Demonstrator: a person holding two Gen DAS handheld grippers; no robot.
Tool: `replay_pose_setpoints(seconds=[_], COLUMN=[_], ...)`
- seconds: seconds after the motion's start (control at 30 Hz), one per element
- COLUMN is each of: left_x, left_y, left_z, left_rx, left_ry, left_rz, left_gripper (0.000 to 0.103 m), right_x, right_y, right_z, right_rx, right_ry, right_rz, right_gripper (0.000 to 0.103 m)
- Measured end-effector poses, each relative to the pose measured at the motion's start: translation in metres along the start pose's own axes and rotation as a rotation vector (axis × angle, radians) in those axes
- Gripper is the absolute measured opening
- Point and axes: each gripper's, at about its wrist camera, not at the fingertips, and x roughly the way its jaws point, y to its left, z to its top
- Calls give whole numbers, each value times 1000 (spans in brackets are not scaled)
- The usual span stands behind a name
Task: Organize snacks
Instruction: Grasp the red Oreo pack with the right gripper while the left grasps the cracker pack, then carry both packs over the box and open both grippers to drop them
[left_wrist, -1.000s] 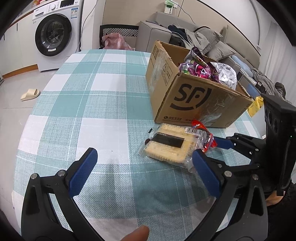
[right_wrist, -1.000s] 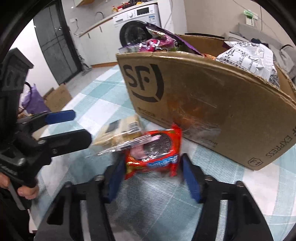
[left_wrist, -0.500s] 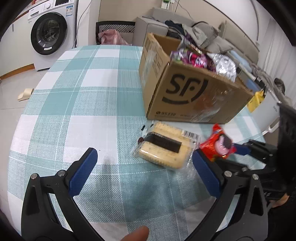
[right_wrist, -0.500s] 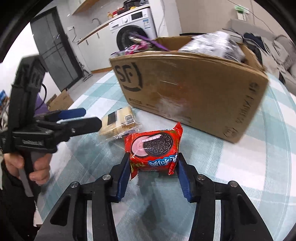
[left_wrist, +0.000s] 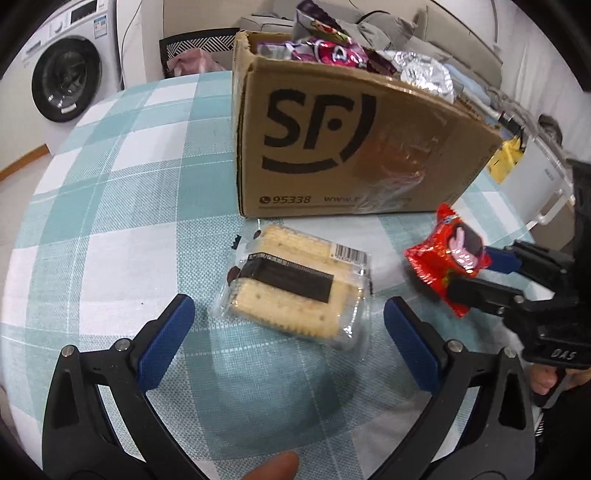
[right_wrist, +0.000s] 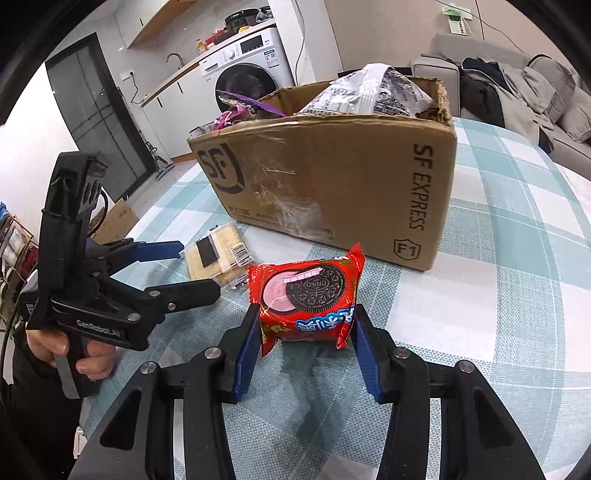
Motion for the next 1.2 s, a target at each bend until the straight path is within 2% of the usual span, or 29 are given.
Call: replay_pose_setpoints(seconds=[0.07,0.17,0.37,0.4,0.47,0.53,0.83,1.2], left_x=[1,3,-2,-4,-7,-11,-25,-70], left_y=[-4,-7,-12,-11,-11,-10,-12,-12], left_z=[0,1,-1,-1,-4,-6,-14,-12], left_rx=[18,43,66,67,66,57,33,-10], left_ry=[1,1,-12,-15,-20,-28,-55,-150], left_rz=[22,38,11,18,5,-21,-41,-49], left_gripper=[101,94,72,65,62,61,61,61], right_x=[-3,3,1,0,0,-1,-10,-39], right_y=[-2,1,-1,-1,-1,0,1,6], right_z=[-1,0,0,0,0,1,3,7], right_rx=[0,3,4,4,2,0,-1,-8], right_ry=[-2,-3,-9,-10,-12,-14,-34,-97], right_rz=[1,1,0,-1,1,-3,-6,2], right_gripper=[48,48,48,48,48,48,48,48])
